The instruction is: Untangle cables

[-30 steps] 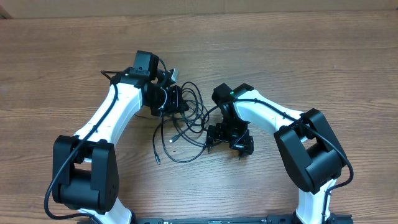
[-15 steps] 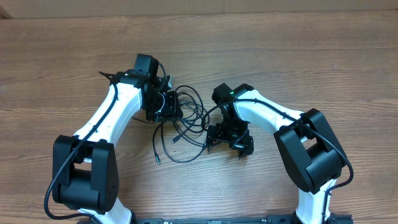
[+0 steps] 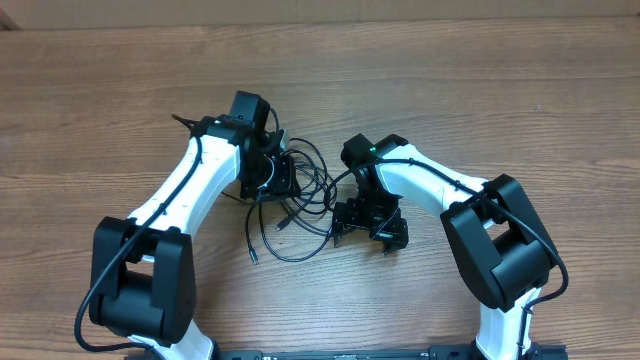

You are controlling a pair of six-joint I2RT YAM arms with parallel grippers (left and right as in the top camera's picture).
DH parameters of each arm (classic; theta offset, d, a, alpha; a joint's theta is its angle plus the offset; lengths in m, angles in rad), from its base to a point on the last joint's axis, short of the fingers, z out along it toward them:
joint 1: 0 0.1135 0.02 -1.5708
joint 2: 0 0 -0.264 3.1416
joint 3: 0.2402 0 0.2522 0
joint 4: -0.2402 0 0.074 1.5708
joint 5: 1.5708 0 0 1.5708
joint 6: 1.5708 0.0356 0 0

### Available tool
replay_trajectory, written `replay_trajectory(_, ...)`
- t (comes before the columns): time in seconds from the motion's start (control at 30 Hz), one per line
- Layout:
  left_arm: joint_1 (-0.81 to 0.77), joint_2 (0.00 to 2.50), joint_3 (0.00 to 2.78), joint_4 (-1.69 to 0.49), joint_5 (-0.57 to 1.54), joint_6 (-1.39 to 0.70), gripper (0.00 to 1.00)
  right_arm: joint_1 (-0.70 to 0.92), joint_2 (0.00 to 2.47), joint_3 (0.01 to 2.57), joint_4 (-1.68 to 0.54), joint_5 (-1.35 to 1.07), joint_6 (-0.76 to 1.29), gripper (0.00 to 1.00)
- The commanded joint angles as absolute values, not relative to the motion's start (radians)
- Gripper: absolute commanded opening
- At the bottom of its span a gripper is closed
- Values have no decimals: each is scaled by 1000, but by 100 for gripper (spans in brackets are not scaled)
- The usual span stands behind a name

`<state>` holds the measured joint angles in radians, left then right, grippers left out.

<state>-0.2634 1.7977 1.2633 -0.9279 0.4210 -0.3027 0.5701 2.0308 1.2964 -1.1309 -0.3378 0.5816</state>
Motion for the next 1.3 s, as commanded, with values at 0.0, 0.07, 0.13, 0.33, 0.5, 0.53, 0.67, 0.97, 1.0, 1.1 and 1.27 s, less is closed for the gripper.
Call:
replay_trajectory(0.0,-279,1805,1278,-930,391,-284,33,576,2078,1264,-1085,-338,533,100)
replay_trajectory(0.07,-282,1805,1278,-931,375,-284,33,576,2059,1264,-1093,-306,569,100)
replay_trajectory(0.13,-282,1805,1278,-932,373,-284,33,576,2035,1264,-1110,-248,624,100)
replay_trajectory(0.33,-282,1805,1277,-943,354,-285,34,576,1951,1264,-1144,-68,762,100)
replay_trajectory(0.5,-282,1805,1272,-992,207,-375,36,555,1938,1264,-1153,9,815,100)
replay_trajectory(0.53,-282,1805,1272,-1008,171,-384,35,548,1938,1264,-1150,22,815,100)
replay_trajectory(0.67,-280,1805,1272,-1062,59,-412,54,508,1938,1264,-1138,101,815,100)
replay_trajectory(0.97,-283,1805,1268,-1068,84,-411,68,395,1938,1263,-1067,297,815,100)
replay_trajectory(1.0,-283,1805,1264,-1058,107,-411,69,387,1938,1263,-1058,317,815,100)
replay_trajectory(1.1,-284,1805,1250,-1014,190,-403,67,352,1938,1263,-1033,360,815,100)
replay_trajectory(1.27,-286,1805,1204,-929,257,-405,59,276,1938,1263,-1023,364,815,100)
